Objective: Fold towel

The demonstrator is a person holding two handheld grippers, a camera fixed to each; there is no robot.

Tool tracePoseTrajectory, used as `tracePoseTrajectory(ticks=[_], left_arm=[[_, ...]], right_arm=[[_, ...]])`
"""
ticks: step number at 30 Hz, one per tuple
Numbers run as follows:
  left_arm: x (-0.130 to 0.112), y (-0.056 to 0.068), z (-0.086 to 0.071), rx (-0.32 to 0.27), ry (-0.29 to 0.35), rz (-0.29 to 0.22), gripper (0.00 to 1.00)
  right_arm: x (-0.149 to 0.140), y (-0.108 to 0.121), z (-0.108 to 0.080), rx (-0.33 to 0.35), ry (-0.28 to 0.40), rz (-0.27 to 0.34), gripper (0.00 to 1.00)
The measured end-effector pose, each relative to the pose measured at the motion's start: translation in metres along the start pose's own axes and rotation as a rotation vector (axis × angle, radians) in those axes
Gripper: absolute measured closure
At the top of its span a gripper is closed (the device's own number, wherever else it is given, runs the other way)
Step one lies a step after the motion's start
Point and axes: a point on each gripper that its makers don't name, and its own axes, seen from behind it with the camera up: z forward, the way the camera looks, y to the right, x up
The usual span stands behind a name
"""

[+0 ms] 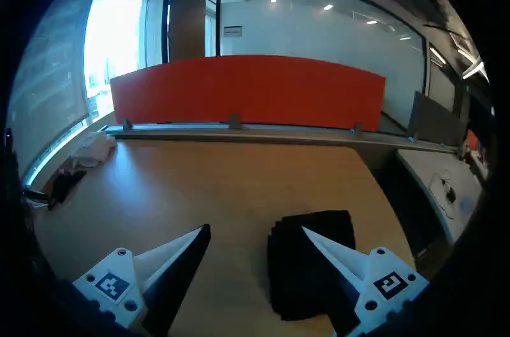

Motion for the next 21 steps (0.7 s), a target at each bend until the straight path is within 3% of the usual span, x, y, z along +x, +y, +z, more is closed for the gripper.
tracePoseTrajectory(ticks=[11,21], left_arm=[[0.023,-0.01,0.012,0.013,0.059,-0.003,0.07],[0.07,-0.023,0.022,0.035,0.198,-0.031,0.07]], right_arm=[[0.022,-0.045,0.005,0.028,0.078,-0.001,0.0],[0.059,-0.065,0.006,-0.003,0.224,0.042,0.0]])
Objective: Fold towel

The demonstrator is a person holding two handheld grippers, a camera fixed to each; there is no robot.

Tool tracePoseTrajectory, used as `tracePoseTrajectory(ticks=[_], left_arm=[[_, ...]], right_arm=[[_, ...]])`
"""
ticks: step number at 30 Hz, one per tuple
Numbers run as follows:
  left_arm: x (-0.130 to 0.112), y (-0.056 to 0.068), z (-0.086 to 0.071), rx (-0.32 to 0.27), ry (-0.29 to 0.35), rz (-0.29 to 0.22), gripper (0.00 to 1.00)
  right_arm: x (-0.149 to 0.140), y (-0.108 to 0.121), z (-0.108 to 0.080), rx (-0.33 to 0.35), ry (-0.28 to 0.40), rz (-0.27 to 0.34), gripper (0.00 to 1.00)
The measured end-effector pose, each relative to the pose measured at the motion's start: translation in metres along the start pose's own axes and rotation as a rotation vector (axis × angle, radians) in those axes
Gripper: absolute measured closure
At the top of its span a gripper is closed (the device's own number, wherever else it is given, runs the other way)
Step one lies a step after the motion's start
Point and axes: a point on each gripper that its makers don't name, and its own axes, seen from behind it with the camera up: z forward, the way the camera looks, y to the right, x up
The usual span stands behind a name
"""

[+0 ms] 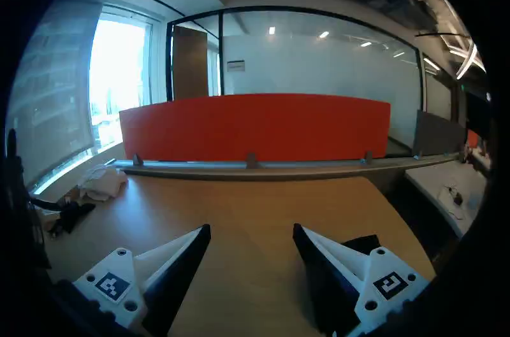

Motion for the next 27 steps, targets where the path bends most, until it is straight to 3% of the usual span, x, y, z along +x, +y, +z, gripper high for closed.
tracePoseTrajectory(ticks=[9,12,18,27], left_arm=[[0.047,-0.017,0.001,0.055,0.167,0.013,0.07],[0.054,-0.018,0.003,0.059,0.202,0.02,0.07],[0.053,-0.017,0.011,0.054,0.248,0.023,0.07],[0.021,-0.02,0.032,0.062,0.277,0.047,0.07]], right_arm=[[0.019,0.019,0.0,-0.084,0.099,-0.029,0.0],[0.025,0.026,-0.001,-0.104,0.133,-0.039,0.0],[0.029,0.03,-0.001,-0.106,0.191,-0.046,0.0],[0.002,0.029,0.005,-0.105,0.238,-0.059,0.0]])
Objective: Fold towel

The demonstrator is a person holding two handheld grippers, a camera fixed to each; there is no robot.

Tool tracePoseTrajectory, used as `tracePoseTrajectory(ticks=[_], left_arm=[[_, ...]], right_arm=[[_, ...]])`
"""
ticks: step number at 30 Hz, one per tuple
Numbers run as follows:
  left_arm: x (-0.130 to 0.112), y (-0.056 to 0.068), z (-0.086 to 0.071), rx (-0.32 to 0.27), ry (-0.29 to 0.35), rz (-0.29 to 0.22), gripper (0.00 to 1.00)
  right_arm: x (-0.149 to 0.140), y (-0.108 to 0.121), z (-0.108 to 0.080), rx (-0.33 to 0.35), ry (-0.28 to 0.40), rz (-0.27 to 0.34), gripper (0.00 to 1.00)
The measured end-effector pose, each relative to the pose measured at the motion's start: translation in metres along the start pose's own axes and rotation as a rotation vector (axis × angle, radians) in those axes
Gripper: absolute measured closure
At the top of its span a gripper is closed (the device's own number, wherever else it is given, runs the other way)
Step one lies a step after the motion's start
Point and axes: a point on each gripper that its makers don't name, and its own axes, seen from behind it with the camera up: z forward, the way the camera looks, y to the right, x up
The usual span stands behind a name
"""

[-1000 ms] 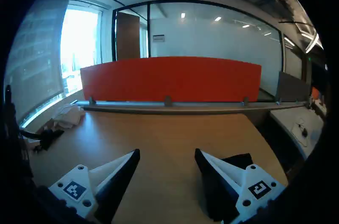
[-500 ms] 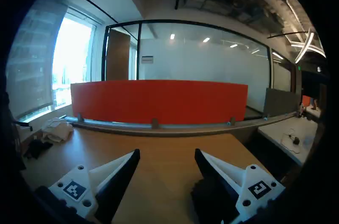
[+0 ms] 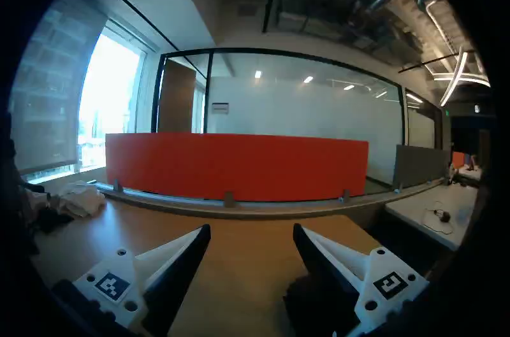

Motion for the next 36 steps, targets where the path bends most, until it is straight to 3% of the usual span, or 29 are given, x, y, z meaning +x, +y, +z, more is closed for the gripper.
tracePoseTrajectory(ticks=[6,15,30,36], left_arm=[[-0.02,0.001,0.01,-0.001,0.031,0.015,0.07],[-0.041,0.0,0.022,0.001,0.054,-0.002,0.07],[-0.062,-0.015,0.028,0.034,0.118,-0.05,0.07],[-0.075,-0.022,0.026,0.049,0.131,-0.058,0.07]], right_arm=[[-0.022,-0.004,0.003,-0.004,0.005,0.0,0.0],[-0.039,-0.016,0.006,0.01,-0.001,-0.006,0.0],[-0.043,-0.032,0.015,0.027,-0.015,-0.077,0.0],[-0.048,-0.035,0.015,0.029,-0.012,-0.072,0.0]])
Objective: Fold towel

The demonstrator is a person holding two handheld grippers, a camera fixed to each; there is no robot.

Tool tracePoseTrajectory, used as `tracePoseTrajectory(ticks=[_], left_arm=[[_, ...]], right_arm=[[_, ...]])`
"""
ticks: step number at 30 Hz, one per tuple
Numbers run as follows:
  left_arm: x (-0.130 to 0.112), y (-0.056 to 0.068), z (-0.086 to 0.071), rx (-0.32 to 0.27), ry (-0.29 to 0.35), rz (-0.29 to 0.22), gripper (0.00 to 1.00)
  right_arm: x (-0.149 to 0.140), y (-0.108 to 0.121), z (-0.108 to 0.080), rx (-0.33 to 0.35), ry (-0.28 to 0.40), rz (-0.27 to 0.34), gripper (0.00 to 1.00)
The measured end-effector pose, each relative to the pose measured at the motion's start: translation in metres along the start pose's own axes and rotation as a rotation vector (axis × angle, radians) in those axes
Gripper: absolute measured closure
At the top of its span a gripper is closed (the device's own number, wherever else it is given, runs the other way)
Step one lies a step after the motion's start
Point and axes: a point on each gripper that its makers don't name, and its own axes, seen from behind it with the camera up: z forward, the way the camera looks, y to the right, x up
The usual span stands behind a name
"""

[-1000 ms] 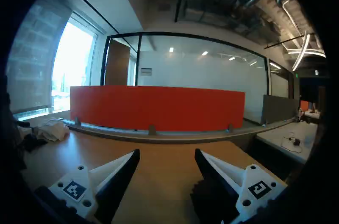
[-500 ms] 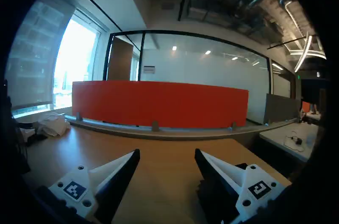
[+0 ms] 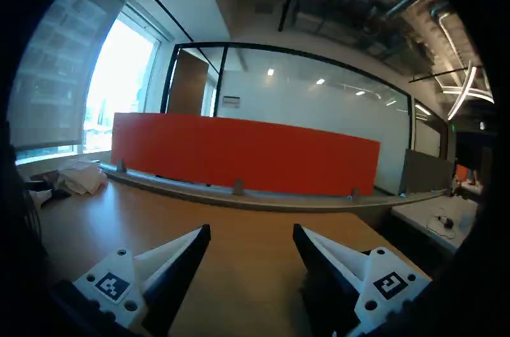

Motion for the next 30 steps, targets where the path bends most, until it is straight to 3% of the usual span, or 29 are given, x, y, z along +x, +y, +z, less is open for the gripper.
tracePoseTrajectory(ticks=[14,30], left_arm=[[-0.009,-0.008,-0.002,0.015,0.023,-0.027,0.07],[-0.01,0.003,-0.006,-0.004,0.05,0.042,0.07]], right_arm=[[-0.001,0.002,0.002,-0.005,0.013,0.011,0.0],[-0.006,0.003,0.006,0.003,0.012,0.018,0.0]])
